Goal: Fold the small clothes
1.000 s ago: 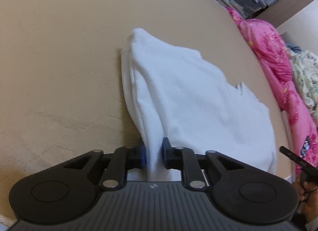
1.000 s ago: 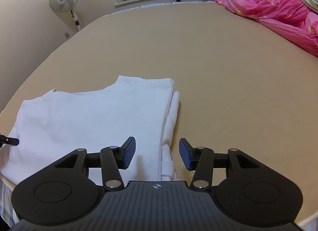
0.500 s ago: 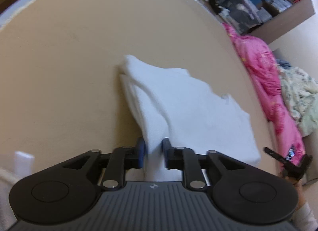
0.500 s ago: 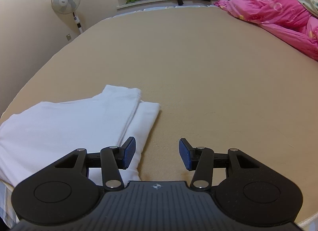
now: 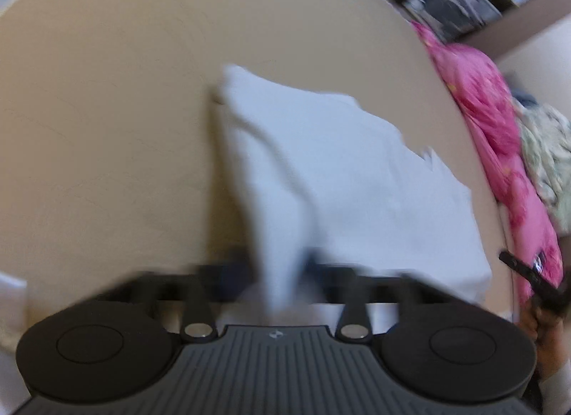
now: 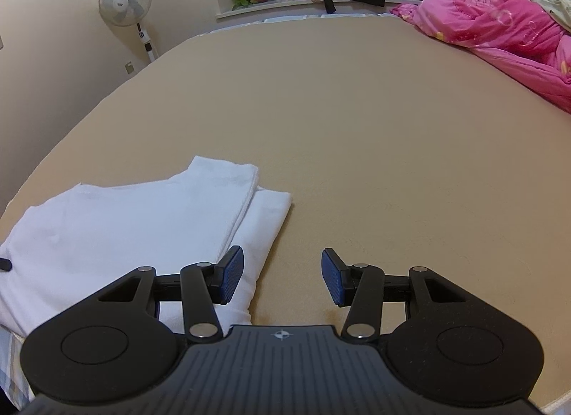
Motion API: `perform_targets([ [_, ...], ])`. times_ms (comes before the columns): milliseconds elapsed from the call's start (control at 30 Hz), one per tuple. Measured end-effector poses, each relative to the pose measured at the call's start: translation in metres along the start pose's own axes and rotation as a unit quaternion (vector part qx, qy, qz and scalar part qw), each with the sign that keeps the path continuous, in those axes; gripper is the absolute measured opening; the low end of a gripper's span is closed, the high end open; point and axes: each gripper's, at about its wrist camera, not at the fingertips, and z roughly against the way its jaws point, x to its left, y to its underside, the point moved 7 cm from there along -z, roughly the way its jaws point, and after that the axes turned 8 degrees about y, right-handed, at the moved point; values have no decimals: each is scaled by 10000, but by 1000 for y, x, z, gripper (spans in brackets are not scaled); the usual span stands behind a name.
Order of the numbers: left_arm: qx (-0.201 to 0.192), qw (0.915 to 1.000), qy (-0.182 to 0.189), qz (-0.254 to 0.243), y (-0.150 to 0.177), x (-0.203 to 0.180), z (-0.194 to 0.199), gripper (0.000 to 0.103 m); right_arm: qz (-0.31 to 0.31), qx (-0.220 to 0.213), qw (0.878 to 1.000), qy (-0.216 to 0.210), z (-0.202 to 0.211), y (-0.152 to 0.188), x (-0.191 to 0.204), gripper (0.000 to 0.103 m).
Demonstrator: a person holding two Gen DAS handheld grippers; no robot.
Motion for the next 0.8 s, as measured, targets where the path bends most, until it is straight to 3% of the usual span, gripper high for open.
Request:
perform_targets([
  [100,-77,9987,-256,-428,3,-11,1,14,-121,-51,9999,-15,2,-4,-6,50],
  [233,-304,9990,-302,-105,-3,-4,31,13,-383,-154,9991,-82,7,-11,-16,50],
  [300,-275,9933,-1027,-458,-4,-3,47,13,-519,-229,9983,-112,11,-16,-21,50],
  [333,-222,9907,-1290,-381,-3,0,53,13,-571,-263,9979,-132,14,-17,-23,50],
  [400,-169,9883,-1501,-213,-2,-8,59,13,-601,-322,9976,-155,17,-21,-26,50],
  [500,-142,9767,-1944,-900,-6,-61,53,13,-699,-395,9966,-206,22,-26,-31,50],
  [633,-266,9849,-1275,-1138,-16,-156,29,13,-887,-489,9946,-242,26,-34,-41,50],
  [800,-122,9913,-379,-1251,-15,-276,-47,16,-1068,-534,9926,-225,26,-38,-51,50],
])
